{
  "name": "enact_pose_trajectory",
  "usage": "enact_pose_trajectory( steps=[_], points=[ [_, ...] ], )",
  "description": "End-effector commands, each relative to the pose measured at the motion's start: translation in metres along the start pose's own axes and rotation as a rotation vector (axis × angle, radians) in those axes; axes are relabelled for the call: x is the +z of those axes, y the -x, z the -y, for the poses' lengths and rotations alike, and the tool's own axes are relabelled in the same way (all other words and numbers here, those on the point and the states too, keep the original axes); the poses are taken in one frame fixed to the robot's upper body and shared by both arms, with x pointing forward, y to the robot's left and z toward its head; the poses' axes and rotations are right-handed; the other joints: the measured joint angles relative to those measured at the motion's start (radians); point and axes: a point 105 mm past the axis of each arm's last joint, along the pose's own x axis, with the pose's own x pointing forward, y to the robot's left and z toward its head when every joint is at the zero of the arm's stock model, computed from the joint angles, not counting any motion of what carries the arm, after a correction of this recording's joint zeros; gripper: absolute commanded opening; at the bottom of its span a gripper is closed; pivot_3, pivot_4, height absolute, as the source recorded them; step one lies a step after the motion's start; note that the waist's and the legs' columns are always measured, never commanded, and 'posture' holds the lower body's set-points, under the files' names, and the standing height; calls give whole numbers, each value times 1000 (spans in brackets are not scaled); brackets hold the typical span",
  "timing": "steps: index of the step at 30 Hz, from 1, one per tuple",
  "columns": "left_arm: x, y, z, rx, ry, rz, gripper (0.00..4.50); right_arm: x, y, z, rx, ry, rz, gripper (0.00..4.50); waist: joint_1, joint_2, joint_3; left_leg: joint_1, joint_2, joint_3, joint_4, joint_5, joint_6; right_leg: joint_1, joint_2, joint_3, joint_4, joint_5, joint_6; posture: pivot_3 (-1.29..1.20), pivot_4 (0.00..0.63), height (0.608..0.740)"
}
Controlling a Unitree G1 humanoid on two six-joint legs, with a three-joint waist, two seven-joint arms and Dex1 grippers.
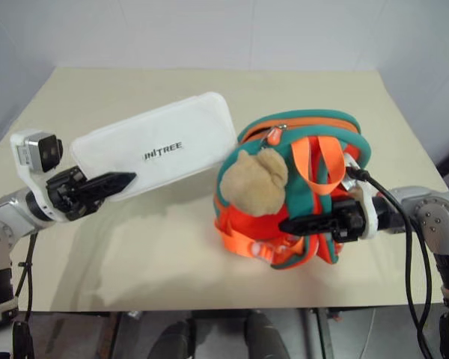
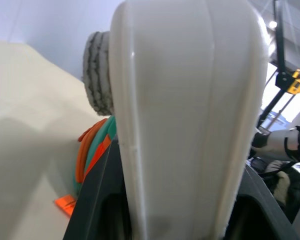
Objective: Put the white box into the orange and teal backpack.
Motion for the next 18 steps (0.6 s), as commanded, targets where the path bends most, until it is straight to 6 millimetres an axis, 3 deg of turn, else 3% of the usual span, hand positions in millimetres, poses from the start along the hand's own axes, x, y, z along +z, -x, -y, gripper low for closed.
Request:
enact_pose_trajectory(
  steps=[1, 10, 18],
  points=[
    [11, -6, 11, -88, -16, 24, 1455, 6, 0, -7, 9, 44, 21, 87, -1, 0, 0, 0, 0, 0, 0, 0, 0, 0, 0, 0, 0, 0, 0, 0, 150, 740],
    [0, -11, 9, -98, -31, -47, 1455, 5, -2, -6, 1, 48, 37, 87, 0, 0, 0, 0, 0, 0, 1, 0, 0, 0, 0, 0, 1, 0, 0, 0, 150, 740],
    [-24, -11, -13, -36, -303, -269, 1455, 5, -4, -5, -4, 52, 45, 87, 2, 0, 0, 0, 0, 0, 3, 0, 0, 1, 0, 0, 1, 0, 0, 0, 150, 740]
  ],
)
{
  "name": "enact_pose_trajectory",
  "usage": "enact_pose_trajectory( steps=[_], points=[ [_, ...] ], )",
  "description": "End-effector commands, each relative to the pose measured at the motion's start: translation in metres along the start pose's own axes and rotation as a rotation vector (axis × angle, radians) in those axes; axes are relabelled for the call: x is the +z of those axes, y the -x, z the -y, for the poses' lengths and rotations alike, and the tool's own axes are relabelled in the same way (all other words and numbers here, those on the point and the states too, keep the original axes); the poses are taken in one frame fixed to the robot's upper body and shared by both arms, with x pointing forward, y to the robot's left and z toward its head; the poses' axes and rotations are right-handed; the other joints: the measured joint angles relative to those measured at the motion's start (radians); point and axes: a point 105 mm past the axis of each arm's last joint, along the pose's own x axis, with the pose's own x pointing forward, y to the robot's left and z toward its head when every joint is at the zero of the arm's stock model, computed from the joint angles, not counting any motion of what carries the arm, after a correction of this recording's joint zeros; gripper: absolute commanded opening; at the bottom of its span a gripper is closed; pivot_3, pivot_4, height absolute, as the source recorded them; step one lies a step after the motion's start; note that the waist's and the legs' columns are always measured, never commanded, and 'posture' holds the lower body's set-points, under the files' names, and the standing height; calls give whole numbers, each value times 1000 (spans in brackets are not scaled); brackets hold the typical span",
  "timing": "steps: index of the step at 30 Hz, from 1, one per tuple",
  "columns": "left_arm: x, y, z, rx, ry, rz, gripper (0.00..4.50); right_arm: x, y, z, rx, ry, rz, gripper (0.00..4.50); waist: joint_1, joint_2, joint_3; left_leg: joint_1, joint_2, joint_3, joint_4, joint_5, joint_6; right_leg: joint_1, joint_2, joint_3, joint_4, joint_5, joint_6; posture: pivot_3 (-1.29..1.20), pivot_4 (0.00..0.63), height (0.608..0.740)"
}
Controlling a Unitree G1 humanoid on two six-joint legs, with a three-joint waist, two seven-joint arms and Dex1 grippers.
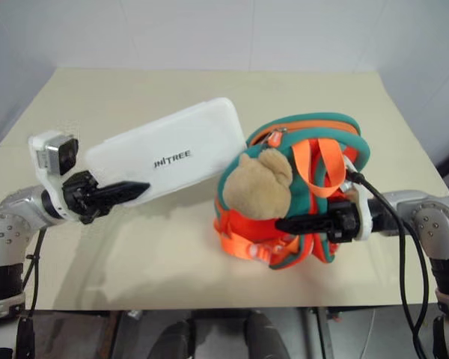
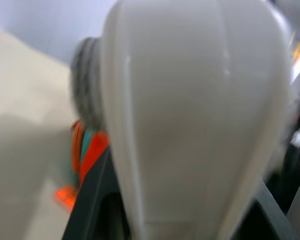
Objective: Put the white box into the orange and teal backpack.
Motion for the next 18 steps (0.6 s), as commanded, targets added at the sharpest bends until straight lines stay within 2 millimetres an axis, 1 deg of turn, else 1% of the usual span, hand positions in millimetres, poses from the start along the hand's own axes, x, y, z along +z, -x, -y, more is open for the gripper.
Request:
enact_pose_trajectory(
  steps=[1, 3, 6, 11, 13, 16, 18],
  points=[
    [-4, -4, -7, 24, -185, -99, 1455, 6, 0, -9, 23, 43, 15, 87, 1, 0, 0, 0, 0, 0, 0, 0, 0, 0, 0, 0, 0, 0, 0, 0, 150, 740],
    [0, -3, -15, 57, -244, -85, 1455, 5, -1, -9, 22, 43, 16, 87, 4, 0, 0, 0, 0, 0, 0, 0, 0, 0, 0, 0, 0, 0, 0, 0, 150, 740],
    [0, 0, -19, 69, -296, -103, 1455, 5, -1, -9, 20, 43, 19, 87, 10, 0, 0, 0, 0, 0, 1, 0, 0, 0, 0, 0, 0, 0, 0, 0, 150, 740],
    [3, 9, -19, 81, -298, -108, 1455, 3, -2, -8, 18, 42, 25, 87, 17, 0, 0, 0, 0, 0, 1, 0, 1, 0, 0, 0, 0, 0, 1, 0, 150, 740],
    [10, 15, -18, 90, -286, -95, 1455, 2, -3, -8, 16, 41, 28, 87, 18, 0, 0, 0, 0, 0, 1, 0, 1, 0, 0, 0, 0, 0, 1, 0, 150, 740],
    [23, 18, -8, 71, -251, -46, 1455, 1, -3, -6, 14, 39, 32, 87, 17, 0, 0, 0, 0, 0, 1, 0, 1, 0, 0, 0, 0, 0, 1, 0, 150, 740],
    [27, 18, -1, 51, -228, -34, 1455, 1, -4, -5, 13, 37, 34, 87, 17, 0, 0, 0, 0, 0, 1, -1, 1, 0, 0, 0, 1, 0, 1, 0, 150, 740]
  ],
)
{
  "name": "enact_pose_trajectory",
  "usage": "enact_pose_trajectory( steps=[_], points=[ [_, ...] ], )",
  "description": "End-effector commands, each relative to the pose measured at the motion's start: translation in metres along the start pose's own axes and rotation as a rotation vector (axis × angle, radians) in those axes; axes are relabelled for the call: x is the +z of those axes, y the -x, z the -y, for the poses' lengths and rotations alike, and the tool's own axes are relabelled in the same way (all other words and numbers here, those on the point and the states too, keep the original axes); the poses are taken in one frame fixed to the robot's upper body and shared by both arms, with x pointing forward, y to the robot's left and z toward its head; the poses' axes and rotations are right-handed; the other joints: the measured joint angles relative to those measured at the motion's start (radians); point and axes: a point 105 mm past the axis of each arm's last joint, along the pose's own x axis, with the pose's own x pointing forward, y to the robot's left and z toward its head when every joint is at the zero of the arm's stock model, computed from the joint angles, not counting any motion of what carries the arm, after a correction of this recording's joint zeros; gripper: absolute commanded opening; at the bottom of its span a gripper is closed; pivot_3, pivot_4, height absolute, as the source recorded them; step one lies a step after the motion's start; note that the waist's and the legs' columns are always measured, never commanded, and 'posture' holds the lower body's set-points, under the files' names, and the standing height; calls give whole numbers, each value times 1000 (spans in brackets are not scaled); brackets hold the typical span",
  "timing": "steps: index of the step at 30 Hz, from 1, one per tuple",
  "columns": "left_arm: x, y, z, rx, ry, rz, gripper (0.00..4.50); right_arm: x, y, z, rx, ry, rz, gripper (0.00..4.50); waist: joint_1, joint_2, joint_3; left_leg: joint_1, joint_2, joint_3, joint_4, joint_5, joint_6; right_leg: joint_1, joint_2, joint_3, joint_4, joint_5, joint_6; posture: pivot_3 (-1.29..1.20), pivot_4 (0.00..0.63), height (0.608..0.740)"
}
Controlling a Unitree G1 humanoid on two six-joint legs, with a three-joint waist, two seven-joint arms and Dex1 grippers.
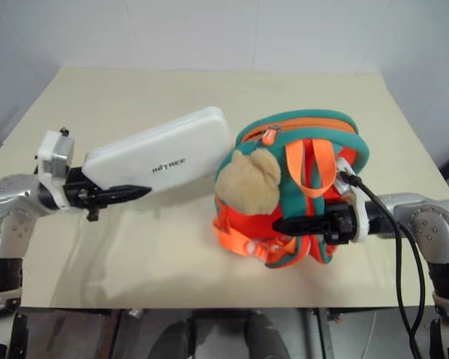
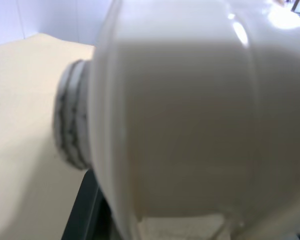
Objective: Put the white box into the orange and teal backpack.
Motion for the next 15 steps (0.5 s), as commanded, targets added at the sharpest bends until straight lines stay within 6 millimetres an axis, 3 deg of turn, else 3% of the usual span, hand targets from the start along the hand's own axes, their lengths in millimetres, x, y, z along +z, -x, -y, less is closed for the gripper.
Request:
enact_pose_trajectory(
  steps=[1, 15],
  points=[
    [21, 3, 13, -36, -6, 48, 1455, 4, 0, -5, 15, 31, 18, 87, 0, 0, 0, 0, 0, 0, 0, 0, 0, 0, 0, 0, 0, 0, 0, 0, 150, 740],
    [17, -4, 34, -106, 57, 33, 1455, 6, -3, -1, 22, 32, 22, 87, 0, 0, 0, 0, 0, 0, 0, 0, 0, 0, 0, 0, 0, 0, 0, 0, 150, 740]
  ],
)
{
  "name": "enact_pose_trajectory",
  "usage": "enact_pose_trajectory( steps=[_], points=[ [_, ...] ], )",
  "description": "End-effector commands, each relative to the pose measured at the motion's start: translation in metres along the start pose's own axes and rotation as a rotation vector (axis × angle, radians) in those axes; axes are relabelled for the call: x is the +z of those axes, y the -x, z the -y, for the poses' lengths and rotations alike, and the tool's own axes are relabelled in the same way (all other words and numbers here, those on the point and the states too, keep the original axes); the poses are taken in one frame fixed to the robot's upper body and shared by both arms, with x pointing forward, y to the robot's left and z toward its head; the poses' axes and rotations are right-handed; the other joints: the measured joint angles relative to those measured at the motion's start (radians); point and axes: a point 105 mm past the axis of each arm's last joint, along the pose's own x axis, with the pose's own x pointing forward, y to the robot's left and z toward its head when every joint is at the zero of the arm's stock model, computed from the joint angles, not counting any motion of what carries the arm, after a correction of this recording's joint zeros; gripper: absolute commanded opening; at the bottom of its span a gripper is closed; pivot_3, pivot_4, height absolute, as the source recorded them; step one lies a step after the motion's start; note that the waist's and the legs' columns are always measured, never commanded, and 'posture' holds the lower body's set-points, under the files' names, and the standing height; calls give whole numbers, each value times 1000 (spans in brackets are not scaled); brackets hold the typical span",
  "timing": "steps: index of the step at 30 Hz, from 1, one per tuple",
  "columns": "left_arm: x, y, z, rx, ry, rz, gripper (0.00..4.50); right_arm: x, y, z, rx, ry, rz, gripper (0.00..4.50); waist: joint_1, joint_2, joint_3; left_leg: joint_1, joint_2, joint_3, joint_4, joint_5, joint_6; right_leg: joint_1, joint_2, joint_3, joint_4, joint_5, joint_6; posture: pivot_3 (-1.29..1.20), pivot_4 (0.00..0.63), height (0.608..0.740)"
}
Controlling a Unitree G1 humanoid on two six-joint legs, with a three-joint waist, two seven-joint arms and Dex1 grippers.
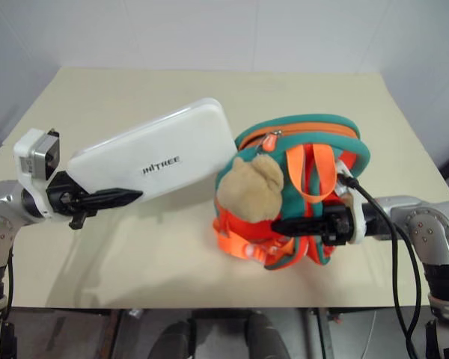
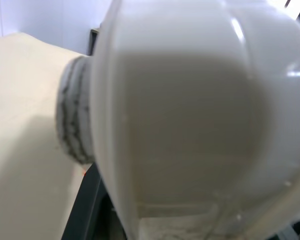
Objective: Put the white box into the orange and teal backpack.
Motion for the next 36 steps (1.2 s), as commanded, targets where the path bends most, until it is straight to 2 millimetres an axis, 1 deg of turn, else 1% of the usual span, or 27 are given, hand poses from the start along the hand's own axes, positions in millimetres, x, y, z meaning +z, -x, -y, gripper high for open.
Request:
enact_pose_trajectory(
  steps=[1, 5, 8, 13, 15, 17, 20, 22, 25, 27, 29, 30, 33, 36],
  points=[
    [7, -2, 10, -52, -37, -10, 1455, 6, -2, -4, 20, 39, 8, 87, 0, 0, 0, 0, 0, 0, 0, 0, 0, 0, 0, 0, 0, 0, 0, 0, 150, 740],
    [4, -5, 7, -52, -54, -33, 1455, 5, -2, -3, 21, 38, 9, 87, -1, 0, 0, 0, 0, 0, 0, 0, 0, 0, 0, 0, 0, 0, 0, 0, 150, 740],
    [-8, -2, -6, -10, -140, -137, 1455, 4, -3, -3, 22, 36, 10, 87, 1, 0, 0, 0, 0, 0, 0, 0, 0, 0, 0, 0, 0, 0, 0, 0, 150, 740],
    [-14, 3, -30, 67, -251, -217, 1455, 3, -3, -3, 23, 36, 15, 87, 1, 0, 0, 0, 0, 1, 0, 0, 0, 0, 0, 0, 0, 0, 0, 0, 150, 740],
    [-16, 3, -34, 62, -274, -242, 1455, 2, -3, -3, 23, 37, 17, 87, 1, 0, 0, 0, 0, 1, 0, 0, 0, 0, 0, 0, 0, 0, 0, 0, 150, 740],
    [-15, 1, -38, 63, -289, -241, 1455, 3, -3, -3, 22, 38, 18, 87, 2, 0, 0, 0, 0, 1, 0, 0, 0, 0, 0, 0, 0, 0, 0, 0, 150, 740],
    [-19, -7, -41, 19, -307, -296, 1455, 3, -2, -3, 18, 39, 21, 87, 3, 0, 0, 0, 0, 1, 0, 0, 0, 0, 0, 0, 0, 0, 0, 0, 150, 740],
    [-18, -14, -43, -24, -310, -317, 1455, 3, -1, -2, 16, 40, 22, 87, 4, 0, 0, 0, 0, 0, 0, 0, 0, 0, 0, 0, 0, 0, 0, 0, 150, 740],
    [-9, -25, -46, -91, -310, -327, 1455, 4, -2, -2, 15, 43, 24, 87, 6, 0, 0, 0, -1, 0, 2, 0, 0, 0, 0, 0, 1, 0, 0, 0, 150, 740],
    [2, -35, -41, -180, -326, -303, 1455, 5, -2, -2, 14, 47, 25, 87, 5, 0, 0, 0, -1, 0, 2, 0, 0, 0, 0, 0, 1, 0, 1, 0, 150, 740],
    [14, -46, -44, -205, -318, -286, 1455, 5, -2, -2, 15, 48, 26, 87, 5, 0, 0, -1, -1, 0, 2, 0, 0, 0, 0, 0, 1, 0, 1, 0, 150, 740],
    [19, -52, -47, -222, -323, -309, 1455, 5, -3, -2, 16, 49, 25, 87, 5, 0, 0, -1, -1, 0, 2, 0, 0, 0, 0, 0, 1, 0, 1, 0, 150, 740],
    [22, -66, -52, -273, -324, -382, 1455, 5, -4, -1, 19, 53, 26, 87, 3, 0, 0, -2, -1, 0, 2, 0, 0, -1, 1, 0, 2, 0, 1, 0, 150, 740],
    [19, -82, -56, -288, -320, -426, 1455, 6, -5, -1, 21, 56, 26, 87, 1, 0, 0, -1, -1, 0, 2, 0, 0, -1, 1, 0, 2, 0, 1, 0, 150, 740]
  ],
)
